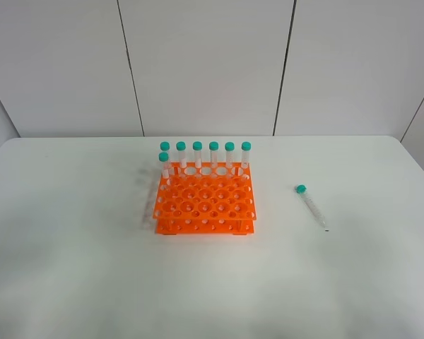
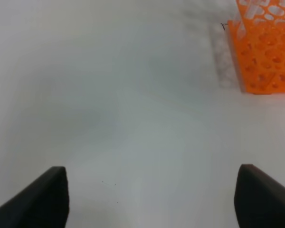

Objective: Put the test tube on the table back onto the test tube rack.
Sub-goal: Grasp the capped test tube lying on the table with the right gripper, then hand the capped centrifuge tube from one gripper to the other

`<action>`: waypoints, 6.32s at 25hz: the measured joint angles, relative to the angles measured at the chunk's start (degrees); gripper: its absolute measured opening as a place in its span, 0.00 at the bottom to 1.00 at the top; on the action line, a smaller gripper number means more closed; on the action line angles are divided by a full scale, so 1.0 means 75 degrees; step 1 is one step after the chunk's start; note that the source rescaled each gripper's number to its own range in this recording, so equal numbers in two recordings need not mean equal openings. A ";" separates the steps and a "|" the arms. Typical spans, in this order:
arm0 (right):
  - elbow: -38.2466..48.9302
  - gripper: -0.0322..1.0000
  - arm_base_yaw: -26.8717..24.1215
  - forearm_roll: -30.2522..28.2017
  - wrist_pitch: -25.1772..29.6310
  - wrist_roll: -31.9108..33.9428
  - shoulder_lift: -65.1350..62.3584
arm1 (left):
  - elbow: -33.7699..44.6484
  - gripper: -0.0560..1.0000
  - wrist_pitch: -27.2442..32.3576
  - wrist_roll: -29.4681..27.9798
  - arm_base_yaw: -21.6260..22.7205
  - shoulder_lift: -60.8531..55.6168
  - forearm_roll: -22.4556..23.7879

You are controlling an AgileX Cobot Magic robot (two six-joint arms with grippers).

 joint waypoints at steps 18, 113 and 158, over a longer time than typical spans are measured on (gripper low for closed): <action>-0.0839 1.00 0.0000 -0.0140 -0.0390 0.0000 0.1867 | 0.0000 1.00 0.0000 0.0000 0.0000 0.0000 0.0000; -0.5898 0.05 0.0800 -0.0170 -0.2458 -0.0331 1.5463 | 0.0000 1.00 0.0000 0.0000 0.0000 0.0000 0.0007; -0.3915 0.05 0.3430 0.3442 -0.1284 -0.4096 1.0155 | -0.2689 1.00 -0.1503 0.0005 0.0000 0.4566 -0.0738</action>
